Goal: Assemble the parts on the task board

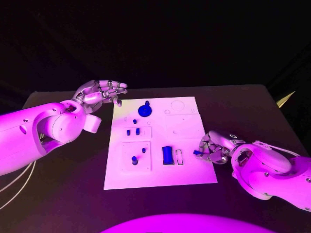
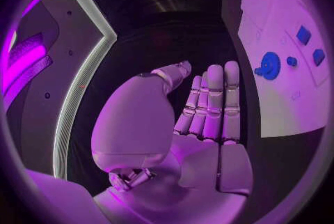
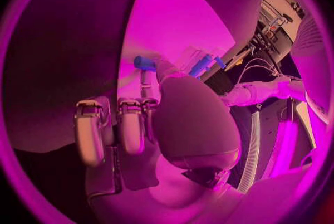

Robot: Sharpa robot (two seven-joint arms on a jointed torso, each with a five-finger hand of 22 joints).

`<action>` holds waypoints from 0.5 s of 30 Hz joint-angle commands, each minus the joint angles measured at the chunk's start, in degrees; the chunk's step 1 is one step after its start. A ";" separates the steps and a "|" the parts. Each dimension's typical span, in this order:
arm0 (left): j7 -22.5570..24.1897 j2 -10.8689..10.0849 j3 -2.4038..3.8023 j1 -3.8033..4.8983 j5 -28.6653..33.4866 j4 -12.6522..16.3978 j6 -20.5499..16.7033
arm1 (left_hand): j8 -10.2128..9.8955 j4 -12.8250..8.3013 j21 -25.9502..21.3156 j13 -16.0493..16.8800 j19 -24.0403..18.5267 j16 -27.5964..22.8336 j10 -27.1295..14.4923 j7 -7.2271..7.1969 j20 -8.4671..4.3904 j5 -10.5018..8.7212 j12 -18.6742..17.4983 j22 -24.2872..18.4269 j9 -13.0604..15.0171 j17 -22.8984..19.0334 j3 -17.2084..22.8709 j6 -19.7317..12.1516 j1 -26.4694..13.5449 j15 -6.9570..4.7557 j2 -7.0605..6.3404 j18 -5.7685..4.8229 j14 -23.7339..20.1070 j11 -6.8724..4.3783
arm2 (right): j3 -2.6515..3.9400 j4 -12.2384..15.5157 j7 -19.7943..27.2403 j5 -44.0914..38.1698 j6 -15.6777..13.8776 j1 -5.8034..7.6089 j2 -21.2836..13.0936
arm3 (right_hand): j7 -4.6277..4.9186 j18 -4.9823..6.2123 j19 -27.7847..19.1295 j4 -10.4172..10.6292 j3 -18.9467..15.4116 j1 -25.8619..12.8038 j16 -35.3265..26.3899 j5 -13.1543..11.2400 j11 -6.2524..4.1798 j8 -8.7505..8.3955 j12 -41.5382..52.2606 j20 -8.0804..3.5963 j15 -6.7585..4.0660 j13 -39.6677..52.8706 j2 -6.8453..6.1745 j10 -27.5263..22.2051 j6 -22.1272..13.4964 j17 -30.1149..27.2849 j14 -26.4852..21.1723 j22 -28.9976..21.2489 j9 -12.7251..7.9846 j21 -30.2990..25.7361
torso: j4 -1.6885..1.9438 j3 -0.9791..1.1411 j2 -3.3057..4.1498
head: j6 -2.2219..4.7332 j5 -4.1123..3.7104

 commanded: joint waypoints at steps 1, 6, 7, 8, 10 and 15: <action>0.53 0.06 0.03 0.02 0.65 0.19 0.48 | 0.29 0.31 -0.25 -0.06 0.01 0.25 -0.33 1.23 0.32 -0.11 0.31 -0.09 -0.09 -0.05 -0.03 -0.44 -0.39 0.11 -0.01 0.34 -0.42 0.00 | 0.00 1.06 1.32 7.11 -3.73 0.12 0.02 | 0.16 -0.39 5.99 -0.08 1.14 0.11 0.32 0.40 -0.33 -0.06 0.32 -0.35 -0.42 14.37 1.22 5.33 0.09 13.63 5.66 15.07 0.15 0.26 | -0.01 -0.04 -0.01 | -0.16 -0.19; 0.55 0.08 0.03 0.02 0.77 0.18 0.53 | 0.43 0.80 -0.58 -0.08 0.11 0.35 -0.49 1.24 0.37 -0.16 0.47 -0.33 -0.10 -0.06 -0.37 -0.57 -0.72 0.15 0.06 0.34 -0.44 0.02 | 0.01 1.75 2.24 12.56 -5.70 0.30 0.71 | 0.27 -0.39 5.99 -0.15 2.85 -0.44 0.33 0.38 -0.25 -0.26 0.30 -0.32 -0.37 14.36 1.78 5.32 -0.02 13.65 5.67 15.07 0.07 0.26 | -0.01 -0.03 0.02 | -0.10 -0.33; 0.55 0.08 0.03 0.02 0.78 0.18 0.54 | 0.44 0.81 -0.59 -0.08 0.12 0.36 -0.49 1.24 0.37 -0.16 0.47 -0.34 -0.10 -0.06 -0.38 -0.58 -0.73 0.15 0.06 0.34 -0.44 0.02 | 0.01 1.80 2.33 13.47 -5.91 0.32 0.87 | 0.29 -0.39 5.99 -0.16 3.05 -0.57 0.30 0.38 -0.23 -0.28 0.21 -0.32 -0.35 14.31 1.81 5.28 -0.05 13.59 5.66 15.07 0.07 0.26 | 0.01 -0.03 0.00 | -0.13 -0.31; 0.55 0.08 0.03 0.02 0.80 0.19 0.56 | 0.48 0.95 -0.69 -0.09 0.15 0.39 -0.53 1.23 0.39 -0.18 0.52 -0.41 -0.10 -0.06 -0.48 -0.61 -0.82 0.16 0.08 0.34 -0.45 0.02 | 0.02 1.85 2.43 14.56 -6.15 0.33 1.06 | 0.29 -0.39 5.99 -0.16 3.05 -0.57 0.30 0.38 -0.23 -0.28 0.21 -0.32 -0.35 14.31 1.81 5.28 -0.05 13.59 5.66 15.07 0.07 0.26 | 0.04 -0.04 0.00 | -0.19 -0.30; 0.56 0.08 0.03 0.02 0.81 0.19 0.58 | 0.51 1.04 -0.75 -0.09 0.18 0.40 -0.56 1.23 0.39 -0.20 0.55 -0.46 -0.10 -0.06 -0.55 -0.63 -0.88 0.17 0.08 0.34 -0.46 0.02 | 0.02 1.92 2.57 16.20 -6.50 0.35 1.42 | 0.31 -0.39 5.99 -0.17 3.17 -0.68 0.28 0.37 -0.21 -0.30 0.18 -0.31 -0.34 14.29 1.76 5.26 -0.08 13.53 5.64 15.07 0.07 0.26 | 0.09 -0.05 0.02 | -0.30 -0.35; 0.55 0.05 0.03 0.02 0.84 0.21 0.61 | 0.54 1.13 -0.82 -0.09 0.20 0.43 -0.60 1.23 0.40 -0.22 0.59 -0.52 -0.11 -0.06 -0.64 -0.66 -0.92 0.17 0.07 0.34 -0.46 0.02 | 0.02 1.83 2.73 18.83 -7.22 0.37 2.49 | 0.45 -0.39 5.99 0.11 4.07 -2.44 0.25 0.33 -0.08 -0.28 0.21 -0.22 -0.23 14.32 1.34 5.28 -0.03 13.46 5.63 15.07 0.15 0.26 | 0.07 -0.05 0.03 | -0.35 -0.37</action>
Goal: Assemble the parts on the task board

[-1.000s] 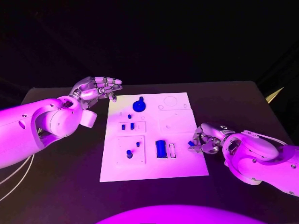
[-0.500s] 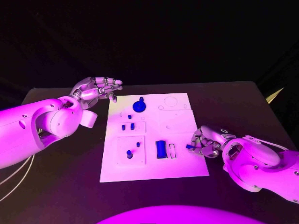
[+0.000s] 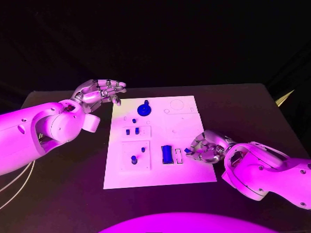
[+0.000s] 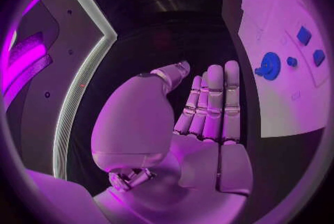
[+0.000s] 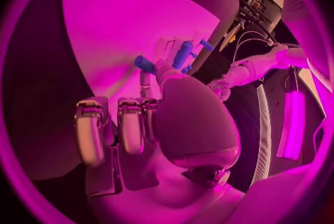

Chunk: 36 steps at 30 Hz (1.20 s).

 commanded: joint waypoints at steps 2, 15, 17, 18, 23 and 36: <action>0.52 0.02 0.03 0.02 0.50 0.18 0.62 | 0.35 0.48 -0.20 -0.10 0.02 0.24 -0.41 1.37 0.21 -0.22 0.36 -0.08 -0.07 -0.07 0.03 -0.54 -0.42 -0.03 0.00 0.34 -0.25 -0.18 | -0.01 -0.08 1.23 5.12 -1.87 0.00 0.76 | -0.03 -0.39 5.99 0.12 0.81 -2.33 0.24 0.08 -0.03 0.46 0.26 -0.18 -0.18 14.33 -0.63 5.31 0.61 13.45 5.63 15.08 0.24 0.26 | 0.03 0.02 0.02 | -0.09 0.03; 0.49 -0.01 0.03 0.02 0.51 0.22 0.74 | 0.35 0.48 -0.20 -0.10 0.02 0.24 -0.41 1.37 0.21 -0.22 0.36 -0.08 -0.07 -0.07 0.03 -0.54 -0.42 -0.03 0.00 0.34 -0.25 -0.18 | -0.01 -1.38 0.64 6.39 -0.40 -0.16 3.48 | 0.03 -0.39 5.99 0.29 2.12 -7.60 0.19 0.05 0.04 0.63 0.27 -0.09 -0.12 14.36 -1.31 5.33 0.94 13.35 5.61 15.08 0.51 0.26 | 0.00 0.07 0.02 | -0.23 0.22; 0.48 -0.01 0.03 0.02 0.51 0.22 0.73 | 0.35 0.48 -0.20 -0.10 0.02 0.24 -0.41 1.37 0.21 -0.22 0.36 -0.08 -0.07 -0.07 0.03 -0.54 -0.42 -0.03 0.00 0.34 -0.25 -0.18 | -0.01 -1.44 0.54 6.41 -0.14 -0.17 3.66 | 0.03 -0.39 5.99 0.29 2.12 -7.60 0.19 0.05 0.04 0.63 0.27 -0.09 -0.12 14.36 -1.31 5.33 0.94 13.35 5.61 15.08 0.51 0.26 | -0.01 0.07 0.06 | -0.26 0.23; 0.47 -0.02 0.03 0.02 0.51 0.23 0.73 | 0.35 0.48 -0.20 -0.10 0.02 0.24 -0.41 1.37 0.21 -0.22 0.36 -0.08 -0.07 -0.07 0.03 -0.54 -0.42 -0.03 0.00 0.34 -0.25 -0.18 | -0.01 -1.46 0.48 6.42 0.03 -0.17 3.75 | 0.03 -0.39 5.99 0.27 2.16 -7.91 0.18 0.04 0.04 0.65 0.23 -0.08 -0.12 14.33 -1.45 5.32 0.97 13.31 5.60 15.08 0.53 0.26 | 0.01 0.06 0.08 | -0.30 0.21; 0.43 -0.03 0.03 0.03 0.51 0.26 0.75 | 0.41 0.60 -0.33 -0.10 0.07 0.28 -0.47 1.35 0.22 -0.24 0.43 -0.17 -0.07 -0.07 -0.11 -0.60 -0.46 -0.03 -0.03 0.35 -0.26 -0.19 | -0.01 -1.68 0.08 6.46 1.04 -0.18 4.18 | 0.01 -0.39 5.99 0.22 2.19 -8.45 0.17 0.03 0.02 0.73 0.15 -0.08 -0.13 14.29 -1.76 5.28 1.07 13.30 5.60 15.08 0.60 0.26 | -0.01 0.03 0.03 | -0.51 0.16; 0.21 -0.07 0.03 0.03 0.52 0.26 0.97 | 0.41 0.60 -0.33 -0.10 0.07 0.28 -0.47 1.35 0.22 -0.24 0.43 -0.17 -0.07 -0.07 -0.11 -0.60 -0.46 -0.03 -0.03 0.35 -0.26 -0.19 | -0.01 -2.32 -0.73 6.10 2.35 -0.21 4.83 | 0.06 -0.39 5.99 0.33 2.20 -10.55 0.13 0.01 0.06 0.84 -0.11 -0.07 -0.11 14.17 -2.65 5.18 1.16 13.21 5.58 15.08 0.77 0.26 | -0.05 0.04 0.02 | -0.77 0.34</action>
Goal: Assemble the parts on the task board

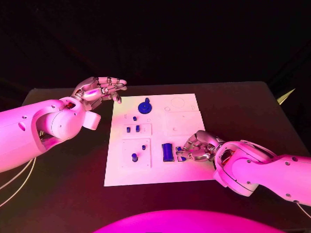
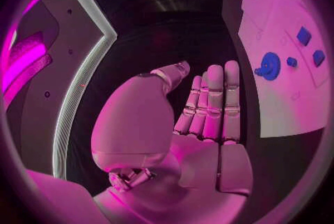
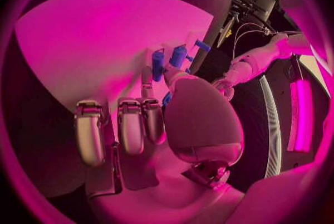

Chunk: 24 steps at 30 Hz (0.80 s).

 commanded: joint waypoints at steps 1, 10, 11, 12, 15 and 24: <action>0.27 0.04 0.03 0.03 0.35 0.15 0.89 | 0.16 0.20 -0.33 -0.07 0.08 0.28 -0.26 1.16 0.23 -0.24 0.15 -0.05 -0.08 -0.08 -0.02 -0.40 -0.46 -0.03 -0.03 0.35 -0.27 0.02 | -0.04 0.05 -0.21 -0.27 1.58 -0.09 0.24 | 0.42 -0.39 6.00 0.10 0.22 -1.19 0.12 -0.03 0.06 -0.10 -0.06 -0.07 -0.11 14.18 -0.21 5.20 0.17 13.16 5.58 15.09 -0.03 0.26 | -0.01 -0.01 0.00 | -0.12 0.01; 0.24 -0.01 0.03 0.03 0.35 0.16 0.85 | 0.20 0.30 -0.41 -0.07 0.12 0.30 -0.31 1.15 0.23 -0.23 0.20 -0.12 -0.08 -0.08 -0.10 -0.43 -0.49 -0.03 -0.02 0.35 -0.27 0.02 | -0.04 -0.25 -0.48 -0.68 1.23 -0.09 0.40 | 0.50 -0.39 6.00 0.31 -0.14 -5.16 0.09 -0.04 0.15 0.06 -0.15 0.00 -0.03 14.14 -0.81 5.17 0.30 13.11 5.57 15.09 0.20 0.26 | 0.02 -0.02 0.01 | -0.22 -0.10; 0.22 -0.01 0.03 0.03 0.35 0.16 0.85 | 0.20 0.30 -0.41 -0.07 0.12 0.30 -0.31 1.15 0.23 -0.23 0.20 -0.12 -0.08 -0.08 -0.10 -0.43 -0.49 -0.03 -0.02 0.35 -0.27 0.02 | -0.04 -0.26 -0.43 -0.69 1.13 -0.09 0.41 | 0.50 -0.39 6.00 0.35 -0.20 -5.82 0.11 -0.04 0.16 0.08 -0.16 0.01 -0.01 14.14 -0.71 5.17 0.34 13.14 5.58 15.09 0.22 0.26 | 0.01 0.00 0.00 | -0.25 -0.08; 0.18 -0.01 0.03 0.03 0.35 0.14 0.86 | 0.20 0.30 -0.41 -0.07 0.12 0.30 -0.31 1.15 0.23 -0.23 0.20 -0.12 -0.08 -0.08 -0.10 -0.43 -0.49 -0.03 -0.02 0.35 -0.27 0.02 | -0.04 -0.26 -0.35 -0.69 0.97 -0.09 0.42 | 0.49 -0.39 6.00 0.35 -0.26 -6.43 0.11 -0.04 0.15 0.10 -0.09 0.02 -0.02 14.17 -0.70 5.20 0.34 13.14 5.58 15.09 0.25 0.26 | 0.01 0.01 0.00 | -0.37 -0.03; 0.08 0.00 0.03 0.03 0.35 0.11 0.91 | 0.26 0.43 -0.50 -0.08 0.16 0.32 -0.33 1.15 0.24 -0.21 0.25 -0.19 -0.08 -0.09 -0.14 -0.44 -0.51 -0.03 0.08 0.35 -0.29 0.02 | -0.04 -0.26 -0.18 -0.52 0.70 -0.09 0.42 | 0.45 -0.39 6.00 0.38 -0.63 -8.04 0.10 -0.04 0.12 0.19 -0.09 0.02 -0.03 14.18 -1.02 5.20 0.39 13.13 5.58 15.09 0.35 0.26 | 0.02 0.00 -0.01 | -0.40 -0.05; -0.04 0.01 0.03 0.03 0.35 0.04 0.90 | 0.26 0.43 -0.50 -0.08 0.16 0.32 -0.33 1.15 0.24 -0.21 0.25 -0.19 -0.08 -0.09 -0.14 -0.44 -0.51 -0.03 0.08 0.35 -0.29 0.02 | -0.03 0.11 0.34 -0.16 0.86 -0.09 0.27 | 0.22 -0.39 6.00 0.33 -4.55 -12.69 0.13 -0.15 -0.07 0.66 0.02 -0.13 -0.22 14.25 -2.13 5.26 0.44 13.22 5.60 15.09 0.93 0.26 | -0.02 0.03 0.01 | -0.44 -0.05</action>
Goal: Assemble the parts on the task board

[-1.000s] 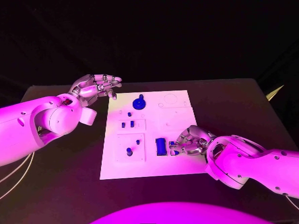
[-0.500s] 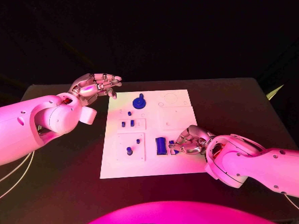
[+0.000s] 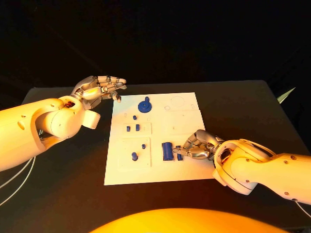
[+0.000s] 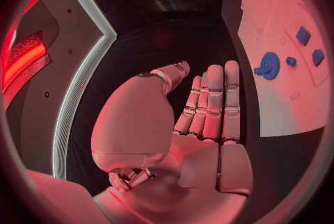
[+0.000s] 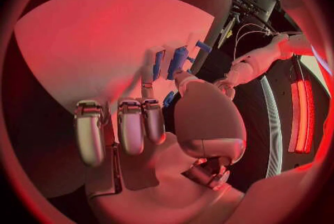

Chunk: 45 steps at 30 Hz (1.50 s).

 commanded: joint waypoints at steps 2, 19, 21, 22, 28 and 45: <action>0.14 0.05 0.03 0.03 0.33 0.09 0.89 | 0.26 0.27 -0.28 -0.08 0.17 0.32 -0.34 1.36 0.24 -0.21 0.25 -0.07 -0.09 -0.09 0.02 -0.24 -0.51 -0.02 0.08 0.36 -0.29 0.02 | 0.00 0.40 0.92 -0.10 0.68 -0.06 -0.20 | 0.10 -0.39 6.00 0.02 -0.45 -0.59 0.13 -0.15 -0.08 0.23 0.03 -0.14 -0.22 14.26 -0.09 5.26 0.15 13.22 5.60 15.05 0.09 0.26 | -0.04 0.00 0.00 | -0.04 0.02; 0.21 0.02 0.02 0.02 0.33 0.08 0.85 | 0.33 0.36 -0.39 -0.09 0.23 0.35 -0.37 1.34 0.24 -0.19 0.32 -0.15 -0.09 -0.10 -0.01 -0.26 -0.45 -0.03 0.16 0.36 -0.30 0.01 | -0.02 0.21 2.26 -1.04 3.19 -0.15 -2.24 | 0.14 -0.39 6.00 -4.23 0.40 9.97 0.05 -0.01 -0.07 -0.07 0.17 -0.13 -0.21 14.36 -0.11 5.32 -0.32 13.07 5.56 15.05 0.15 0.26 | -0.09 0.05 -0.05 | 0.25 -0.13; 0.23 0.06 0.01 0.02 0.33 0.05 0.85 | 0.33 0.36 -0.39 -0.09 0.23 0.35 -0.37 1.34 0.24 -0.19 0.32 -0.15 -0.09 -0.10 -0.01 -0.26 -0.45 -0.03 0.16 0.36 -0.30 0.01 | -0.02 0.06 2.29 -1.24 2.81 -0.16 -2.25 | 0.12 -0.39 6.00 -4.22 0.65 10.20 0.03 -0.01 -0.08 -0.12 0.13 -0.13 -0.21 14.34 0.18 5.31 -0.30 13.02 5.55 15.05 0.10 0.26 | -0.08 0.05 -0.04 | 0.36 -0.07; 0.25 0.07 0.01 0.02 0.33 0.04 0.86 | 0.33 0.36 -0.39 -0.09 0.23 0.35 -0.37 1.34 0.24 -0.19 0.32 -0.15 -0.09 -0.10 -0.01 -0.26 -0.45 -0.03 0.16 0.36 -0.30 0.01 | -0.02 0.01 2.38 -1.29 2.60 -0.16 -2.26 | 0.12 -0.39 6.00 -4.22 0.65 10.20 0.03 -0.01 -0.08 -0.12 0.13 -0.13 -0.21 14.34 0.18 5.31 -0.30 13.02 5.55 15.05 0.10 0.26 | -0.04 0.04 -0.05 | 0.36 -0.08; 0.44 0.10 -0.01 -0.01 0.33 0.02 0.81 | 0.36 0.35 -0.44 -0.09 0.26 0.36 -0.39 1.33 0.24 -0.17 0.35 -0.19 -0.09 -0.11 -0.01 -0.27 -0.35 -0.04 0.19 0.37 -0.31 -0.01 | 0.00 -0.05 3.93 -1.07 0.36 -0.14 -2.61 | 0.25 -0.39 6.00 -3.79 0.43 9.69 0.02 -0.08 0.00 -0.21 0.15 -0.12 -0.18 14.35 -0.05 5.32 -0.28 13.01 5.55 15.05 0.03 0.26 | -0.07 -0.01 -0.07 | 0.52 -0.16; 2.58 1.04 -0.12 -1.17 1.57 -1.51 -0.84 | 0.67 0.58 -0.97 -0.08 0.21 0.15 -0.20 1.20 0.24 -0.19 0.74 -0.54 -0.07 -0.24 -0.36 -0.26 -0.22 -0.06 0.02 0.34 -0.86 -0.10 | 0.54 -10.09 36.06 28.52 -2.79 5.13 -1.11 | 3.51 2.91 1.46 -4.26 1.30 12.83 -6.33 -0.08 2.93 -5.13 -15.94 2.01 2.23 6.66 0.39 -3.38 -7.05 1.60 2.41 10.01 -1.41 -17.23 | -0.93 -0.94 -1.79 | 1.97 0.09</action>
